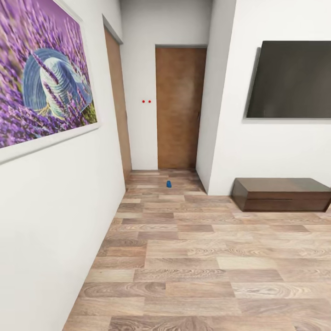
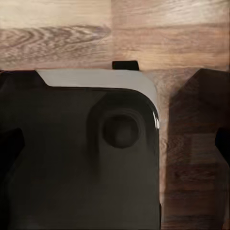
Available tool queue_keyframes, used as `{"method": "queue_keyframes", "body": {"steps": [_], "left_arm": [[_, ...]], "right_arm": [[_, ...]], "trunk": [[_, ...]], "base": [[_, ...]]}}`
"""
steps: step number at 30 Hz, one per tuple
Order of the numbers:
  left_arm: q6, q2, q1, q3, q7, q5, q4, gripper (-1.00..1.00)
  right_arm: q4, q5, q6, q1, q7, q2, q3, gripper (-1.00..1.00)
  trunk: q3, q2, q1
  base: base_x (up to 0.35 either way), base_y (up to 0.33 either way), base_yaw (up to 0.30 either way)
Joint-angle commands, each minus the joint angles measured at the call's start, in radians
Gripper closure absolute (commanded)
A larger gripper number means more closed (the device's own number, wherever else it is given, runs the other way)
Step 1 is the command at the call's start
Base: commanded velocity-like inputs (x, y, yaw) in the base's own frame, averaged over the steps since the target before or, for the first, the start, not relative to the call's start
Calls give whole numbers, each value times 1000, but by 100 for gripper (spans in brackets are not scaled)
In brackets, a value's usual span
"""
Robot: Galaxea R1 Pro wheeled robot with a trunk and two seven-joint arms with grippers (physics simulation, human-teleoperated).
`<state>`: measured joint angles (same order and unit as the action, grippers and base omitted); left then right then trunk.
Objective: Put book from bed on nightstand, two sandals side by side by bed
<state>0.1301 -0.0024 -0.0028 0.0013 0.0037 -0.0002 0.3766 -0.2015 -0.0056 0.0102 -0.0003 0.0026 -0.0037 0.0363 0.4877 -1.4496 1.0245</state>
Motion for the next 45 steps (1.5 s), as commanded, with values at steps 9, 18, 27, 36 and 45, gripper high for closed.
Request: {"method": "queue_keyframes", "body": {"steps": [9,18,27,36,45], "left_arm": [[3,-13,-4,0,1,0,240,-100],[7,-14,-51,0,0,3,297,-100],[11,-13,-54,0,-1,5,235,-100],[11,-12,-54,1,-1,8,231,-100],[11,-13,-54,2,-1,8,230,-100]], "right_arm": [[-172,-3,10,-9,-1,-11,5,-100],[-192,-4,-3,-10,-1,-48,46,-100],[-190,-3,-8,-10,-1,-46,86,-100],[-190,-2,-10,-10,0,-45,86,-100],[-190,-2,-10,-10,0,-45,86,-100]], "trunk": [[1,0,1],[1,0,1],[1,0,1],[1,0,1],[1,0,1]], "base": [[313,0,0],[313,0,0],[315,0,0],[316,0,0],[318,0,0]]}}
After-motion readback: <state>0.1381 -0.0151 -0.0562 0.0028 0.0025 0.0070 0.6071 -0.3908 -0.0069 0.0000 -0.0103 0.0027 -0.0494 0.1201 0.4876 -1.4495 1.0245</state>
